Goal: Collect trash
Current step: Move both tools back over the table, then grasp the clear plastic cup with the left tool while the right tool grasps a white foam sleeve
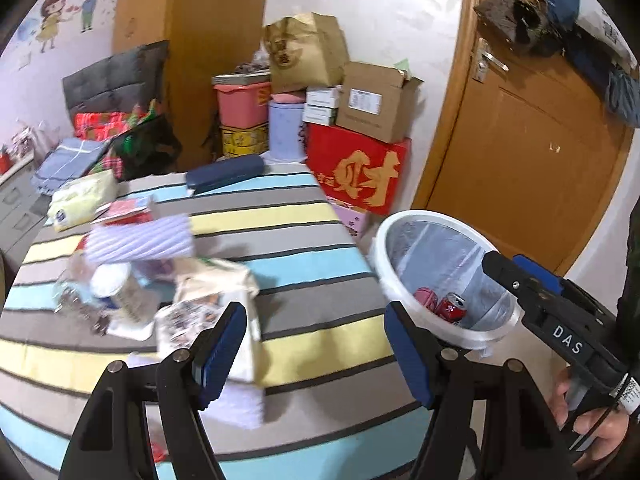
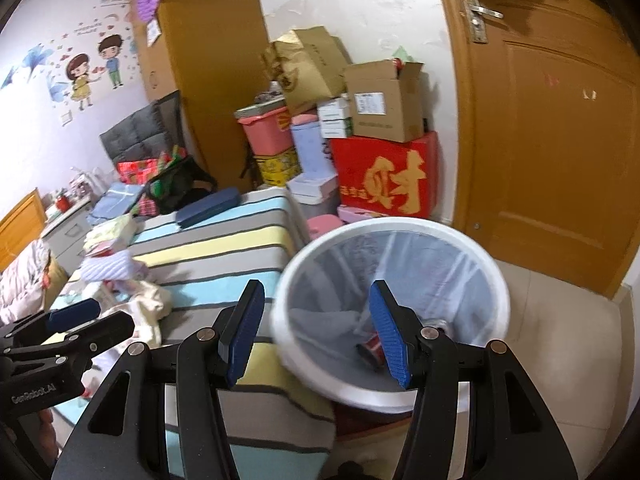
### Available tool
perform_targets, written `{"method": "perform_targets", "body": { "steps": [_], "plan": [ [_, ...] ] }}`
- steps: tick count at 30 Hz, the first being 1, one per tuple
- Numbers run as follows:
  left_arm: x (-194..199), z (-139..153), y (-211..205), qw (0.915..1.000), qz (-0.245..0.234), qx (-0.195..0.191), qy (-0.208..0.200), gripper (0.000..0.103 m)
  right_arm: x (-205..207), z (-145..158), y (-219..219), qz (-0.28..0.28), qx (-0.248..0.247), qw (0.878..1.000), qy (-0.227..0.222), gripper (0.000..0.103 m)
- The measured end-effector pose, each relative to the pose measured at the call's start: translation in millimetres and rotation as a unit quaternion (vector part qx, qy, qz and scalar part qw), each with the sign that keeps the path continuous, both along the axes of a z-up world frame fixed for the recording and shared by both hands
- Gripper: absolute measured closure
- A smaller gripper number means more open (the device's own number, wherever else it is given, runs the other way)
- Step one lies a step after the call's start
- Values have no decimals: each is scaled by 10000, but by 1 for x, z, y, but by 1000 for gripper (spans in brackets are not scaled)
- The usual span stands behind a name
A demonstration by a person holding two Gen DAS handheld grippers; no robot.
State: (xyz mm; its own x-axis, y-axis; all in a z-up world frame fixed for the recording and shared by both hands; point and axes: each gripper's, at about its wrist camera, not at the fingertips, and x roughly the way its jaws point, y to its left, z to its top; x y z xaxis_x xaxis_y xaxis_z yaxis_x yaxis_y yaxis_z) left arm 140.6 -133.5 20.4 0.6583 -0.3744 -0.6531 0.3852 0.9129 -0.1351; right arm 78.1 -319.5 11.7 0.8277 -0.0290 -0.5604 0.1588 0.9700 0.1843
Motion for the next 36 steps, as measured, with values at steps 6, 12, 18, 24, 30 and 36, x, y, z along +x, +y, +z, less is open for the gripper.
{"method": "perform_targets", "body": {
  "steps": [6, 12, 18, 24, 30, 36],
  "plan": [
    [-14, 0, 42, 9994, 327, -13, -77, 32, 2, -2, 26, 338, -44, 9994, -26, 47],
    [-27, -1, 80, 9979, 635, -15, -131, 32, 4, -5, 46, 650, -79, 9978, 26, 47],
    [-36, -11, 115, 9964, 849, 50, -59, 32, 8, -15, 68, 1038, -38, 9945, 160, 47],
    [-44, -31, 144, 9958, 906, 82, 141, 31, 10, -24, 95, 1554, -146, 9873, 304, 46],
    [-49, -45, 161, 9958, 873, 39, 289, 31, 11, -30, 114, 1976, -151, 9793, 407, 45],
    [-47, -60, 167, 9953, 822, -40, 506, 30, 16, -35, 135, 2296, -251, 9714, 548, 45]
  ]
}}
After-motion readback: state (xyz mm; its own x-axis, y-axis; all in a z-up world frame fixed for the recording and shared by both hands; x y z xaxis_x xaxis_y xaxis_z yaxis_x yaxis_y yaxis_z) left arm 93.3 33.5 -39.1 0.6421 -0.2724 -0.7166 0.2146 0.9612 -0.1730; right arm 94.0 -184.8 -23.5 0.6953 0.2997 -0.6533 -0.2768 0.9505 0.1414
